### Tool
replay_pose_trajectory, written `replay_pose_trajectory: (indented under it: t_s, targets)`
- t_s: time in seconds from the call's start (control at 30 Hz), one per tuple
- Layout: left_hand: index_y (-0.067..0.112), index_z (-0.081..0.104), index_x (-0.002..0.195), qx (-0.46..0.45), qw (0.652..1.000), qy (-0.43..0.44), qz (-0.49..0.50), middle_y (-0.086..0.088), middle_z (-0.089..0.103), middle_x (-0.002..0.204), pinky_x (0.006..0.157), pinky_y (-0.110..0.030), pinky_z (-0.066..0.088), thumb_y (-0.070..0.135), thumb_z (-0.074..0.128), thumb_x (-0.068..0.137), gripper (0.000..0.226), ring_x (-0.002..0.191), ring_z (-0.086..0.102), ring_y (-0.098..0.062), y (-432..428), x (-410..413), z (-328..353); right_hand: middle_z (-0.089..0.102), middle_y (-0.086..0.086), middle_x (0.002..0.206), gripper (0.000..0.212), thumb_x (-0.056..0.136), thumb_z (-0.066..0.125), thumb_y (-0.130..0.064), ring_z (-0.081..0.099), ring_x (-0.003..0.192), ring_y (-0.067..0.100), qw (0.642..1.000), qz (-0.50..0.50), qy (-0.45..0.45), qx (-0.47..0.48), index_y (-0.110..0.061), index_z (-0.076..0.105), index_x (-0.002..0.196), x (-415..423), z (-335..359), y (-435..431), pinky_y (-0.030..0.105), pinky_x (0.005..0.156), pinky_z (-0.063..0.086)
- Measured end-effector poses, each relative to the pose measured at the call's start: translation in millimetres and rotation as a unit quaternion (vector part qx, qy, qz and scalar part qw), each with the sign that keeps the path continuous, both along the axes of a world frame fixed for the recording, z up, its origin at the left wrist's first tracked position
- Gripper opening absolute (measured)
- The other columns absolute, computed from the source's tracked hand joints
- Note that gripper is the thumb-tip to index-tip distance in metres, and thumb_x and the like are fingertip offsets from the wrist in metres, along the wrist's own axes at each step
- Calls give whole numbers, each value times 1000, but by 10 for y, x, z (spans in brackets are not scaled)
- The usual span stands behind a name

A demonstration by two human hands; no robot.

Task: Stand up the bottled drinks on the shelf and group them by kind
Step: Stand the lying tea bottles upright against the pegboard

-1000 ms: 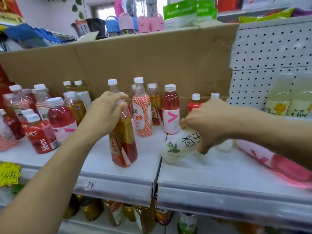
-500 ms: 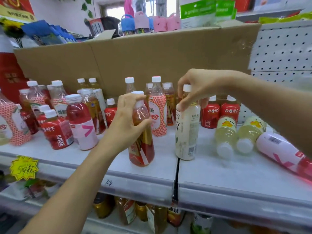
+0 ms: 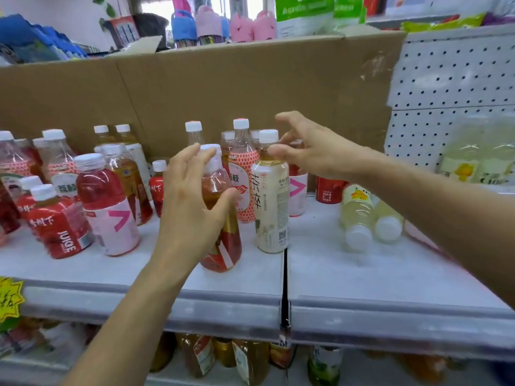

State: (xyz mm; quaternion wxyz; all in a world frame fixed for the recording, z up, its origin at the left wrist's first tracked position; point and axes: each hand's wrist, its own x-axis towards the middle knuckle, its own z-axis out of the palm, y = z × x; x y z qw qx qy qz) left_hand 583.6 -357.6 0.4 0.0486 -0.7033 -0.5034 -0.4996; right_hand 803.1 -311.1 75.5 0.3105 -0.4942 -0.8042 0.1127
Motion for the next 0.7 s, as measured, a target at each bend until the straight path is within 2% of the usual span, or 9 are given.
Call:
replay_pose_trajectory:
  t_s: [0.07, 0.13, 0.23, 0.33, 0.4, 0.47, 0.53, 0.6, 0.7]
  targets:
    - [17, 50, 139, 73, 996, -16, -39, 1, 41, 145, 116, -24, 27, 22, 69, 91, 52, 139, 33, -10, -197, 179, -65, 59, 0, 130, 57, 98, 54, -43, 58, 114, 15, 999, -36, 16, 6, -22, 36, 147, 301, -113, -26, 37, 98, 50]
    - [16, 53, 133, 92, 986, 43, -134, 5, 45, 137, 110, -18, 34, 25, 65, 91, 44, 130, 39, -6, -314, 434, -142, 64, -1, 121, 36, 98, 56, -33, 61, 109, 15, 997, -74, 10, 0, -20, 56, 132, 663, -250, -48, 40, 98, 50]
    - [28, 49, 135, -73, 960, 139, -233, 13, 43, 134, 99, -31, 48, 39, 64, 92, 47, 117, 49, -4, -197, 904, -214, 66, -7, 110, 24, 96, 62, -24, 62, 104, 15, 993, -97, -53, -51, -23, 66, 119, 1081, -433, -142, 32, 93, 49]
    - [31, 38, 144, -245, 927, 149, -241, 12, 38, 142, 98, -41, 49, 51, 66, 88, 66, 113, 56, -13, 75, 1370, -365, 58, -11, 118, 39, 92, 62, -14, 55, 116, 15, 971, -88, -192, -109, -21, 60, 130, 1298, -582, -279, 24, 95, 42]
    - [28, 30, 149, -273, 920, 170, -224, 7, 34, 147, 99, -42, 48, 58, 70, 83, 83, 117, 56, -20, 215, 1618, -498, 52, -8, 130, 51, 87, 63, -14, 47, 120, 14, 944, -92, -285, -137, -25, 51, 135, 1417, -695, -326, 24, 98, 38]
    - [21, 27, 149, -263, 924, 200, -192, 0, 34, 146, 100, -41, 46, 58, 74, 78, 93, 121, 53, -24, 315, 1801, -575, 49, -3, 132, 51, 88, 64, -28, 42, 119, 15, 915, -103, -374, -109, -24, 45, 135, 1511, -824, -302, 26, 93, 37]
    - [15, 29, 145, -246, 931, 210, -169, -5, 35, 141, 99, -43, 46, 52, 78, 77, 92, 122, 51, -28, 381, 1931, -587, 51, -2, 130, 49, 91, 58, -46, 44, 119, 18, 890, -105, -442, -34, -22, 44, 131, 1559, -937, -253, 31, 92, 42]
    - [15, 35, 137, -225, 939, 209, -155, -5, 38, 134, 94, -44, 48, 43, 78, 79, 78, 115, 54, -29, 411, 2005, -583, 55, -1, 128, 49, 91, 54, -51, 46, 120, 20, 872, -94, -479, 27, -21, 45, 130, 1571, -987, -208, 35, 89, 46]
    - [16, 45, 123, -181, 955, 195, -132, -2, 44, 122, 84, -41, 47, 29, 72, 82, 50, 104, 57, -28, 396, 1984, -583, 60, -1, 120, 44, 89, 54, -44, 50, 117, 22, 853, -46, -513, 85, -21, 50, 126, 1614, -954, -135, 34, 80, 43]
